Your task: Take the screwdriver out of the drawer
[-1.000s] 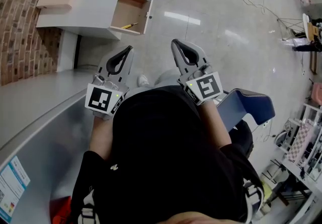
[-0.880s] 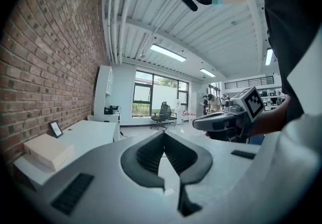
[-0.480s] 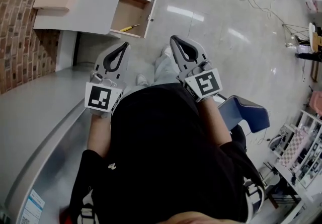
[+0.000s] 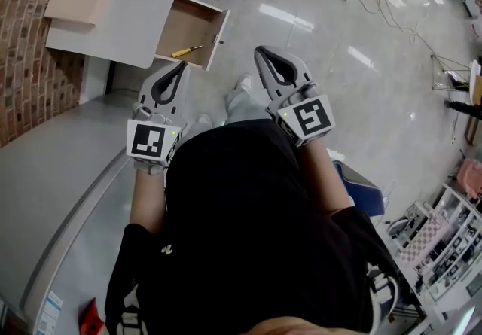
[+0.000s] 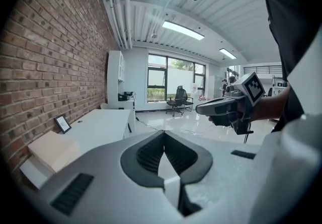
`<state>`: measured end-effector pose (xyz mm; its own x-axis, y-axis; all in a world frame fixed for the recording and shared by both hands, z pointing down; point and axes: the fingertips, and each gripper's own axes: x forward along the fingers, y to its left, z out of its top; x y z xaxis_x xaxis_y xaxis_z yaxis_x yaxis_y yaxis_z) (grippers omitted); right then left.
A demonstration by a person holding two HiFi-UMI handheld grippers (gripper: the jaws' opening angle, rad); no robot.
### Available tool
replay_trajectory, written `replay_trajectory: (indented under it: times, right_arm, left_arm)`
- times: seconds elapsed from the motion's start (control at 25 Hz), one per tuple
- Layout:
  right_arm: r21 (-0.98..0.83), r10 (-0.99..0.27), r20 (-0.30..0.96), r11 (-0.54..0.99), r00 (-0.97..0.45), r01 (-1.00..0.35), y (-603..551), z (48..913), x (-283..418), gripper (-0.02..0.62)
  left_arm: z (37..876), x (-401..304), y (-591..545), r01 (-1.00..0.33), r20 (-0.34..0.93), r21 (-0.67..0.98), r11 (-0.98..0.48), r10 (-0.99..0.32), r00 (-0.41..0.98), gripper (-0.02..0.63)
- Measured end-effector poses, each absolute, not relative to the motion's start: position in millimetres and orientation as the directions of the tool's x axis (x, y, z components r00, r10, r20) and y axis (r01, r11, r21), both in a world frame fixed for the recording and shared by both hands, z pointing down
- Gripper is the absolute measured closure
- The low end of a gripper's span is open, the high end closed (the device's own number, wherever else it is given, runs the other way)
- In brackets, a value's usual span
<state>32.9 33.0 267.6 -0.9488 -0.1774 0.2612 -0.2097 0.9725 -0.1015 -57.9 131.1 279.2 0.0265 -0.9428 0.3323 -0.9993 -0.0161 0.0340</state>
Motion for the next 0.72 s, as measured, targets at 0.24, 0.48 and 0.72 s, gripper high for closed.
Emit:
replay_trajectory:
  times: [0.24, 0.48, 0.72]
  right_arm:
    - [-0.145, -0.15, 0.269, 0.97, -0.951, -0.194, -14.9, 280.8, 42.0, 0.583]
    - [-0.182, -0.119, 0.292, 0.967, -0.949, -0.177, -40.2, 298.3, 50.0, 0.583]
    - [-0.214, -0.14, 0.318, 0.953, -0.938, -0.215, -52.0, 313.4, 54.8, 0.583]
  left_arm:
    - [300.1, -54.5, 91.1, -0.999, 0.409, 0.039, 0.032, -0.912, -0.014, 0.603]
    - [324.8, -46.9, 64.6, -0.998, 0.478, 0.035, 0.047, -0.878, -0.024, 0.603]
    - [354.5, -48.5, 51.2, -0.999, 0.544, 0.037, 0.026, -0.839, -0.001, 0.603]
